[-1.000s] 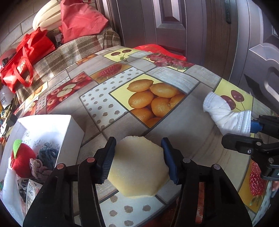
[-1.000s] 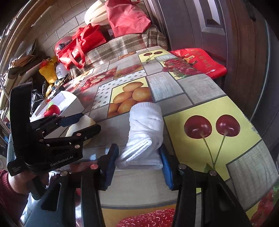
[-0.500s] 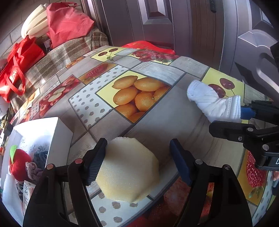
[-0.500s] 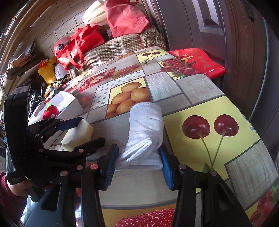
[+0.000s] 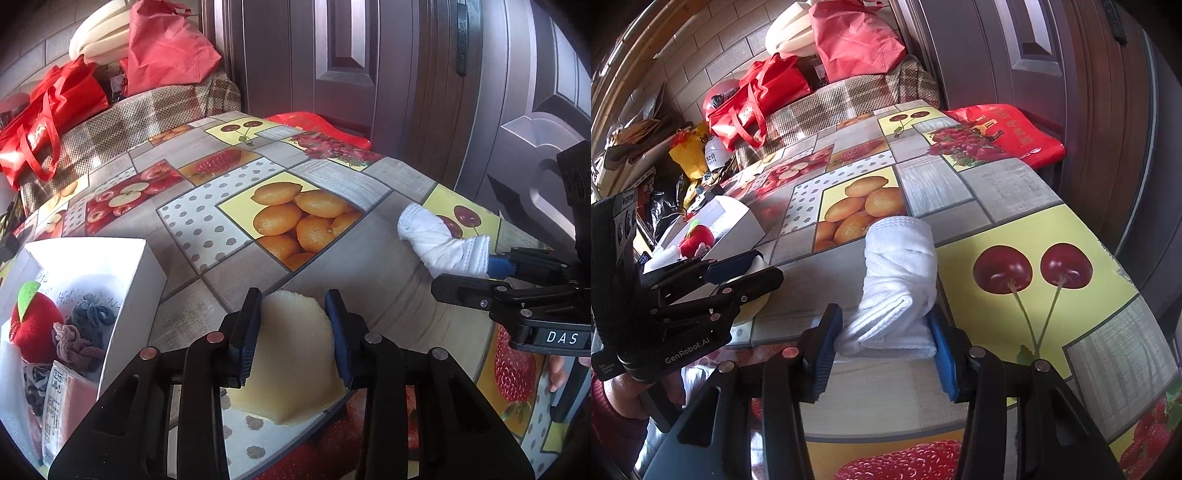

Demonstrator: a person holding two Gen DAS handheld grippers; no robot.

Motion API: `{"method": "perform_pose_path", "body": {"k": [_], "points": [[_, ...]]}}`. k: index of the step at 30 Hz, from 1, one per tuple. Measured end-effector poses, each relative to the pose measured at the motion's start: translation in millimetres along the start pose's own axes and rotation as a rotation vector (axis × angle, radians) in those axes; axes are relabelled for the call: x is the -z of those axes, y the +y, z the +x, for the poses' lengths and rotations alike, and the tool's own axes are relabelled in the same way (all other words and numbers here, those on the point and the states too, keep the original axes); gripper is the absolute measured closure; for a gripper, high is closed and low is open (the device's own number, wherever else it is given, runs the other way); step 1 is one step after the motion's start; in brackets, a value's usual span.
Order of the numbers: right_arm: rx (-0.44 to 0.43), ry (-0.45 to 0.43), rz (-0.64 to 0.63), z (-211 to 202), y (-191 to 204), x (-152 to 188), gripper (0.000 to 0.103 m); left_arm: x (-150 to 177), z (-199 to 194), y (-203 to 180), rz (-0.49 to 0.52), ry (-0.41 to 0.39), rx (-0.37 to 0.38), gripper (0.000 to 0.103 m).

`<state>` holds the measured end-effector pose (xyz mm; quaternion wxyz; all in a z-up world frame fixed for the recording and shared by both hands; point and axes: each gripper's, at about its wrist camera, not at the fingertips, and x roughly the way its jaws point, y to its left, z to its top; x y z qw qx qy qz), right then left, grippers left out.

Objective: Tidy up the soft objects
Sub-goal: 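Carry the foam block and white cloth into the white tray and open both tools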

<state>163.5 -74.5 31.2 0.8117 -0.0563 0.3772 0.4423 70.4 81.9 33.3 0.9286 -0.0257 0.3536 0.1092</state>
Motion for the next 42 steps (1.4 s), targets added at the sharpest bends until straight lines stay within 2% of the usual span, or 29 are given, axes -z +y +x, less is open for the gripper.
{"method": "perform_pose_path", "body": {"k": [5, 11, 15, 21, 25, 34, 42], "points": [[0.013, -0.048, 0.009, -8.2, 0.4, 0.4, 0.056, 2.4, -20.1, 0.7, 0.007, -0.105, -0.016, 0.069], [0.023, -0.128, 0.013, -19.7, 6.2, 1.5, 0.056, 13.6, -61.7, -0.6, 0.007, -0.326, -0.065, 0.069], [0.060, -0.196, -0.012, -29.3, 14.8, 2.5, 0.056, 22.5, -80.9, 0.9, -0.018, -0.399, -0.088, 0.069], [0.139, -0.286, -0.116, -40.4, 38.9, 5.8, 0.056, 31.4, -93.4, 11.6, -0.079, -0.426, -0.089, 0.069], [0.176, -0.346, -0.201, -47.6, 56.5, 11.6, 0.056, 36.2, -98.9, 12.6, -0.085, -0.433, -0.096, 0.069], [0.099, -0.424, -0.220, -56.6, 91.1, 23.2, 0.056, 47.4, -111.6, 15.1, -0.091, -0.452, -0.122, 0.069], [0.090, -0.455, -0.232, -60.2, 104.8, 30.1, 0.056, 56.8, -123.6, 17.2, -0.093, -0.472, -0.147, 0.069]]}}
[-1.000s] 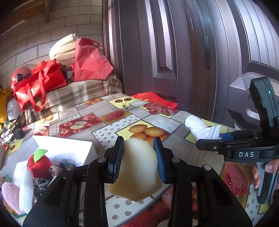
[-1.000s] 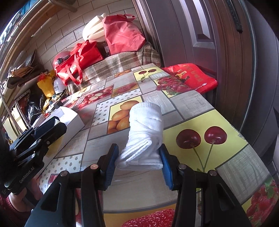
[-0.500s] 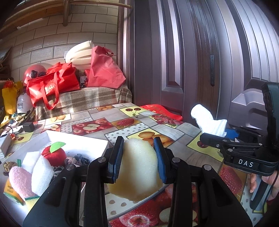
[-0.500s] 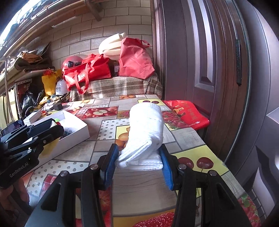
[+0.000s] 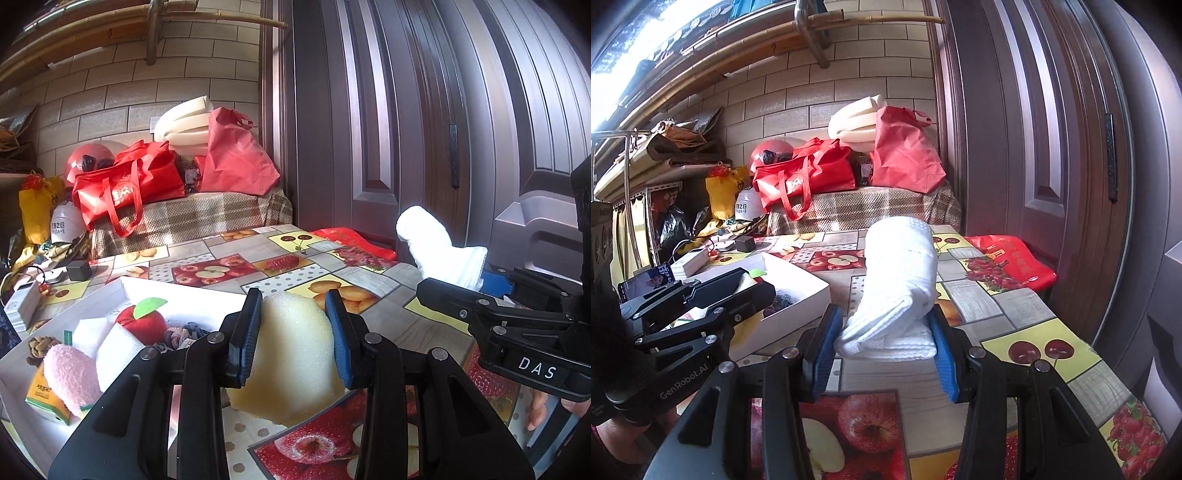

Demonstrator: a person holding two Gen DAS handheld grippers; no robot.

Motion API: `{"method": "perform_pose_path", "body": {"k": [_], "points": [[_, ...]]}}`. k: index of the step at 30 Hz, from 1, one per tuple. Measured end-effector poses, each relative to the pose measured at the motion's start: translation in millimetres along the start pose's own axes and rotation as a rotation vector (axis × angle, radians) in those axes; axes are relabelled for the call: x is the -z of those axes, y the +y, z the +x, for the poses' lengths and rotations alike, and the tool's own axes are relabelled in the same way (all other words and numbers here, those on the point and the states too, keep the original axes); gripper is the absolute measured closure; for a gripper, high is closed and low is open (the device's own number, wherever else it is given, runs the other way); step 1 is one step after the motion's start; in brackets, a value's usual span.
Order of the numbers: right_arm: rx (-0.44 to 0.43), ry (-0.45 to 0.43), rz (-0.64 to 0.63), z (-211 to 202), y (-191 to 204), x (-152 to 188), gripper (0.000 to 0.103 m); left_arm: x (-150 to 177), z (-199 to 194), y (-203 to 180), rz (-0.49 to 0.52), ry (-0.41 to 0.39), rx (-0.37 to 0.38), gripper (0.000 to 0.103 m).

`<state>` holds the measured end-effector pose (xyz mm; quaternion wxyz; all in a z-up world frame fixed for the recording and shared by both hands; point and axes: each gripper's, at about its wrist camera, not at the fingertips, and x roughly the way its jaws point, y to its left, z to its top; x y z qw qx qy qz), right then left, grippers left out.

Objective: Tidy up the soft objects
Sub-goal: 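Carry the foam block and white cloth into the white tray and open both tools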

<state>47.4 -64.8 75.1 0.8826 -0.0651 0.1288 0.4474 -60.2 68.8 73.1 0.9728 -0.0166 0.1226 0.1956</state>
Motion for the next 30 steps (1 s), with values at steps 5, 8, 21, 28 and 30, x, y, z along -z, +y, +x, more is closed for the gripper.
{"method": "perform_pose_path", "body": {"k": [5, 8, 21, 28, 30], "points": [[0.000, -0.008, -0.009, -2.2, 7.3, 0.5, 0.056, 1.2, -11.6, 6.6, -0.011, -0.026, -0.023, 0.069], [-0.006, -0.016, -0.017, -4.3, 11.4, 1.0, 0.056, 1.6, -22.1, 12.5, -0.015, -0.060, -0.046, 0.069], [-0.043, 0.002, -0.036, -0.6, 26.5, 1.5, 0.056, -4.6, -68.3, 96.6, -0.102, -0.141, -0.213, 0.068], [-0.086, 0.036, -0.054, 10.0, 48.4, 2.3, 0.056, 4.6, -73.9, 183.2, -0.243, -0.120, -0.336, 0.068], [-0.107, 0.045, -0.056, 15.1, 56.1, 2.0, 0.056, 7.9, -77.0, 197.3, -0.271, -0.120, -0.354, 0.068]]}}
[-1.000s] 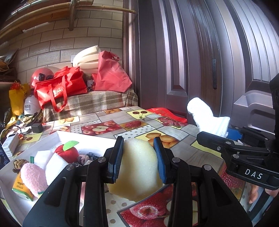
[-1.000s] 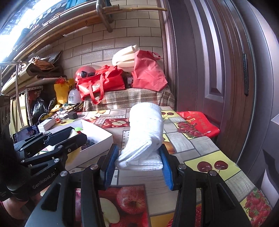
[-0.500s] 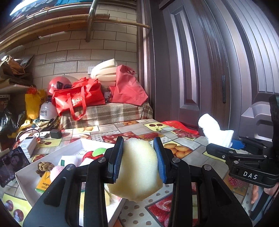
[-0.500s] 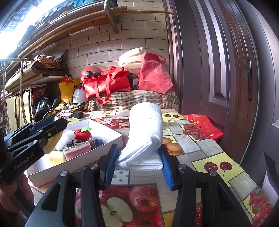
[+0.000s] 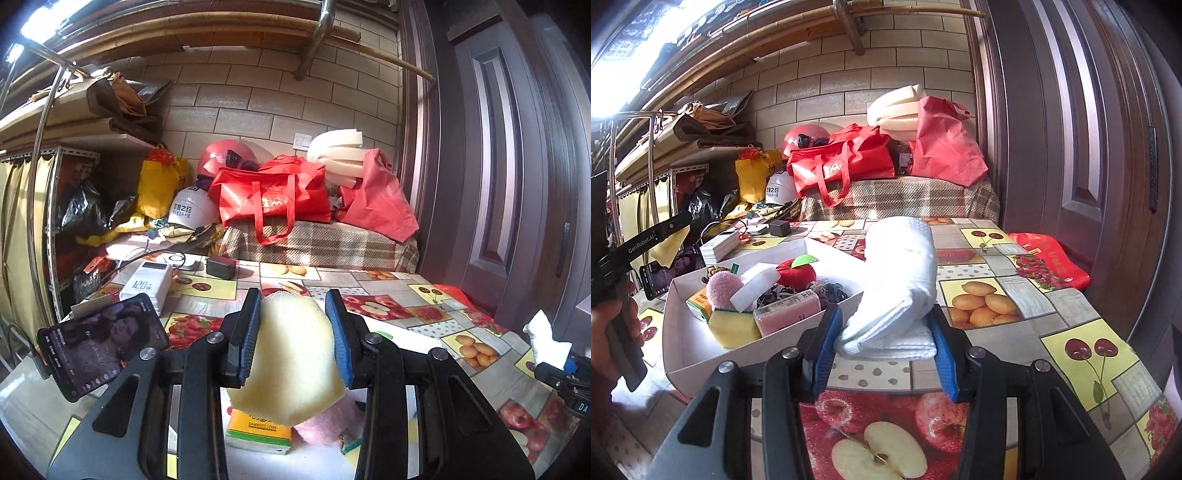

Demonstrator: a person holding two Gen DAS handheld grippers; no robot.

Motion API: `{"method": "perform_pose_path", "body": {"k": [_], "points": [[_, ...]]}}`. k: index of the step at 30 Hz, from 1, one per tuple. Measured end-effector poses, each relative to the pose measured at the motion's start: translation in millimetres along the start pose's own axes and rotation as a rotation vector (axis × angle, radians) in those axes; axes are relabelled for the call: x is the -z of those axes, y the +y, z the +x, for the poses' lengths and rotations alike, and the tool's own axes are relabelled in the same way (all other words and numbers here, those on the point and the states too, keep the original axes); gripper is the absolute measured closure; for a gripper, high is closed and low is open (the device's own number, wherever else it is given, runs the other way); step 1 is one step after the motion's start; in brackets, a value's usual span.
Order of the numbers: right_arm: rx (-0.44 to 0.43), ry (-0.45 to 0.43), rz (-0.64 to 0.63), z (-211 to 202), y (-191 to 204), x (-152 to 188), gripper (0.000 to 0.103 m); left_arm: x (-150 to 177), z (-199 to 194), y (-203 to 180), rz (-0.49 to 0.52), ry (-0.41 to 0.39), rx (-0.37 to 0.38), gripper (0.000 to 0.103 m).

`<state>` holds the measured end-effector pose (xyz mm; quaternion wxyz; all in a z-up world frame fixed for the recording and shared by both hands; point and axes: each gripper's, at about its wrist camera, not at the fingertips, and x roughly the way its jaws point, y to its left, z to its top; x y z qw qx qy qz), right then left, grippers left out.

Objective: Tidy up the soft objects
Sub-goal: 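Carry the foam block and white cloth into the white tray and open both tools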

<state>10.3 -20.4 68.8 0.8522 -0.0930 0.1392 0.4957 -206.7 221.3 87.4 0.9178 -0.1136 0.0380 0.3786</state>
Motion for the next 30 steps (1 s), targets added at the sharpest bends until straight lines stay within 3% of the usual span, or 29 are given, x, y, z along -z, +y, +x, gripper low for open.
{"method": "perform_pose_path", "body": {"k": [5, 10, 18, 21, 22, 23, 24, 25, 30], "points": [[-0.078, -0.016, -0.033, 18.4, 24.8, -9.6, 0.056, 4.0, 6.5, 9.8, -0.021, 0.034, 0.020, 0.068], [-0.221, 0.047, -0.014, 51.9, 45.4, -42.5, 0.055, 11.4, 15.0, -3.4, 0.015, 0.084, 0.063, 0.066], [-0.248, 0.166, -0.063, 116.6, 73.7, -61.0, 0.055, 15.4, 23.6, 2.3, -0.013, 0.116, 0.024, 0.061], [-0.241, 0.182, -0.084, 128.3, 81.1, -59.7, 0.055, 15.8, 25.7, 5.2, -0.026, 0.120, 0.012, 0.047], [-0.236, 0.184, -0.089, 130.0, 82.6, -58.9, 0.053, 15.6, 25.5, 6.4, -0.033, 0.119, 0.007, 0.031], [-0.229, 0.182, -0.092, 130.4, 82.8, -58.1, 0.042, 15.3, 25.2, 7.4, -0.038, 0.115, 0.001, 0.015], [-0.223, 0.174, -0.089, 129.0, 82.2, -57.2, 0.034, 14.8, 24.9, 8.4, -0.042, 0.109, -0.009, 0.008], [-0.223, 0.160, -0.082, 125.6, 80.5, -56.0, 0.019, 14.0, 23.9, 9.0, -0.044, 0.099, -0.021, 0.000], [-0.184, 0.055, -0.047, 100.9, 68.9, -61.6, 0.017, 12.0, 20.0, 14.8, -0.060, 0.086, -0.051, 0.000]]}}
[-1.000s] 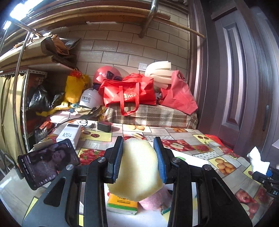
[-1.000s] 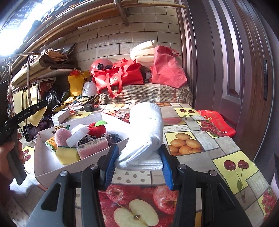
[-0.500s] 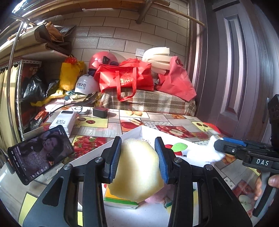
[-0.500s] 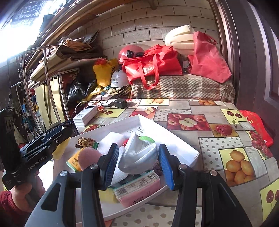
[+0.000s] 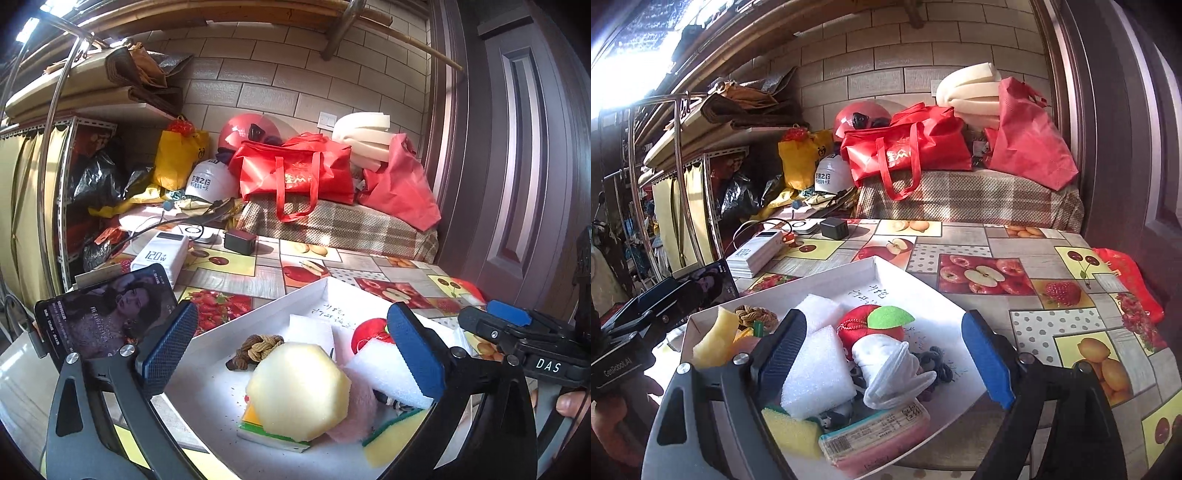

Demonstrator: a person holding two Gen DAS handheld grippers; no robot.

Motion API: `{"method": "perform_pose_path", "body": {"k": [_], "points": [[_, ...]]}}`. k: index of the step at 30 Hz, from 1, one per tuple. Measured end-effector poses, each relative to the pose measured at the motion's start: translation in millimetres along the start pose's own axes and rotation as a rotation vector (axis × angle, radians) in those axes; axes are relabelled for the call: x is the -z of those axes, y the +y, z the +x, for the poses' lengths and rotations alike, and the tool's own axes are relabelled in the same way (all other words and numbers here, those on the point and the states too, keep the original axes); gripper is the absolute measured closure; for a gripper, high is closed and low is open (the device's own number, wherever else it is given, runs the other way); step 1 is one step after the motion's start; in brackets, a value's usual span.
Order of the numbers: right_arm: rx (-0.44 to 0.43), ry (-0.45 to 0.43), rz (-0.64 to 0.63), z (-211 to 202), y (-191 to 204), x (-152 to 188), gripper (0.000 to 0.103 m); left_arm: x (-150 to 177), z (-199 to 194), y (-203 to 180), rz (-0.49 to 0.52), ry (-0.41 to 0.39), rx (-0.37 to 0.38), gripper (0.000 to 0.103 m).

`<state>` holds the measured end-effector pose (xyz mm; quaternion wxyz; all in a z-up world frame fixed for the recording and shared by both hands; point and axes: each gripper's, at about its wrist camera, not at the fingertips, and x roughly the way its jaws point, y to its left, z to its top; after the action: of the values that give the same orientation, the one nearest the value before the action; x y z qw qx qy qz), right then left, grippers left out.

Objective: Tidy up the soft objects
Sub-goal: 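Carry the foam block and white cloth into the white tray and open both tools, then withdraw both open tools up and away from the tray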

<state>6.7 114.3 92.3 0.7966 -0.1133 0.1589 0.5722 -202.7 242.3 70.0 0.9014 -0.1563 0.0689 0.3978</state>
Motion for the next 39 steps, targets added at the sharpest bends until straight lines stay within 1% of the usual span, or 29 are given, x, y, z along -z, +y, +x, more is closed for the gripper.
{"method": "perform_pose_path", "body": {"k": [3, 5, 8, 12, 14, 15, 16, 17, 18, 21, 24, 27, 31, 32, 34, 36, 37, 38, 39], "points": [[0.056, -0.079, -0.001, -24.6, -0.8, 1.9, 0.017, 0.8, 2.1, 0.6, -0.002, 0.019, -0.001, 0.000], [0.110, -0.111, -0.015, -39.3, -0.4, 8.5, 0.017, 1.0, 2.1, -1.0, 0.002, 0.026, 0.009, 0.000], [0.221, -0.075, -0.062, -46.4, 0.3, 24.3, 0.017, 2.0, -1.4, -6.5, 0.015, 0.024, 0.025, 0.000], [0.276, -0.026, -0.080, -52.8, -10.4, 47.5, 0.017, 5.5, -1.1, -14.9, 0.051, 0.042, 0.030, 0.000], [0.283, -0.008, -0.047, -57.4, -20.7, 53.6, 0.017, 8.0, 1.3, -18.4, 0.063, 0.064, 0.027, 0.000], [0.273, -0.011, -0.016, -62.2, -26.7, 53.8, 0.017, 9.5, 1.9, -20.0, 0.068, 0.073, 0.028, 0.000], [0.260, -0.030, 0.013, -67.4, -32.1, 53.9, 0.014, 11.2, 2.0, -21.8, 0.075, 0.081, 0.029, 0.000], [0.247, -0.051, 0.038, -72.8, -36.4, 55.4, 0.002, 13.0, 1.9, -24.5, 0.083, 0.088, 0.028, 0.000], [0.237, -0.067, 0.057, -77.1, -39.8, 56.9, 0.000, 15.0, 1.6, -27.5, 0.094, 0.094, 0.026, 0.000], [0.243, -0.067, 0.075, -83.0, -43.4, 59.0, 0.000, 21.8, -1.3, -40.9, 0.150, 0.118, 0.011, 0.000], [0.252, -0.070, 0.077, -92.3, -44.4, 62.5, 0.000, 27.5, -12.7, -53.5, 0.201, 0.102, -0.009, 0.000], [0.267, -0.080, 0.090, -104.1, -50.7, 65.7, 0.000, 34.2, -22.2, -66.2, 0.238, 0.108, -0.041, 0.000], [0.296, -0.092, 0.112, -122.7, -60.9, 70.4, 0.000, 41.2, -31.9, -79.5, 0.233, 0.141, -0.003, 0.000], [0.311, -0.089, 0.107, -127.4, -62.3, 72.5, 0.000, 42.9, -33.7, -82.8, 0.225, 0.154, -0.005, 0.000], [0.367, -0.097, 0.088, -138.9, -62.4, 75.9, 0.000, 46.3, -34.8, -89.4, 0.212, 0.184, -0.034, 0.000], [0.424, -0.145, 0.079, -154.5, -62.7, 78.8, 0.000, 51.3, -36.1, -96.7, 0.222, 0.222, -0.117, 0.000], [0.438, -0.169, 0.081, -161.7, -64.0, 80.3, 0.000, 53.7, -37.1, -101.5, 0.241, 0.233, -0.175, 0.000], [0.446, -0.185, 0.092, -168.0, -66.9, 81.9, 0.000, 57.0, -39.3, -106.5, 0.264, 0.239, -0.208, 0.000], [0.444, -0.189, 0.108, -172.5, -70.1, 83.4, 0.000, 59.0, -41.6, -110.1, 0.277, 0.240, -0.196, 0.000]]}}
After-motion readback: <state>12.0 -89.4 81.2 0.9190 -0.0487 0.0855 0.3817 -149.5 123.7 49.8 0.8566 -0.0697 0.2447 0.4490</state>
